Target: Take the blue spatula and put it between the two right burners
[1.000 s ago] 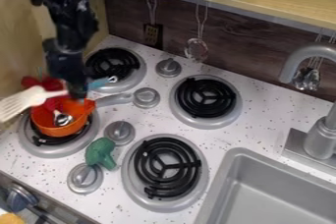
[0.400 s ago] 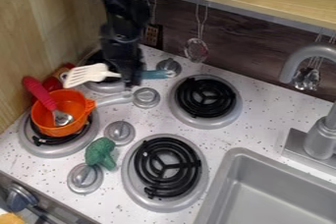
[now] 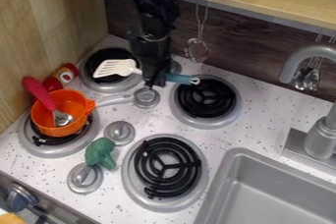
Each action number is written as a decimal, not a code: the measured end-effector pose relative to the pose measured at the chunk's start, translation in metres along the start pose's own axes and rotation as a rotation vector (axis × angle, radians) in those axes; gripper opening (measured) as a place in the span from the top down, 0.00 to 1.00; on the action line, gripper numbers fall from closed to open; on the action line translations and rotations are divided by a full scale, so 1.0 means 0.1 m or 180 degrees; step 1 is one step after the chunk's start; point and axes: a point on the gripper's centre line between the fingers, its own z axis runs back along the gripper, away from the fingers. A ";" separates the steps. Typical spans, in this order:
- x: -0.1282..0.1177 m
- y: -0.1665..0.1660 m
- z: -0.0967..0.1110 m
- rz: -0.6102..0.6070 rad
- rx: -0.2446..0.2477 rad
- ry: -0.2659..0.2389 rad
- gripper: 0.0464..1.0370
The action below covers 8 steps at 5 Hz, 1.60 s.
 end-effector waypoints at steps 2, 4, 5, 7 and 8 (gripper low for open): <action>-0.14 0.22 -0.11 -0.0673 0.0253 0.0066 0.80; -0.20 0.37 -0.23 -0.1318 0.0069 0.0208 0.80; -0.22 0.36 -0.26 -0.1485 0.0006 0.0180 0.80; -0.32 0.27 -0.41 -0.1959 -0.0049 0.0206 0.80; -0.40 0.20 -0.55 -0.2128 -0.0134 0.0279 0.80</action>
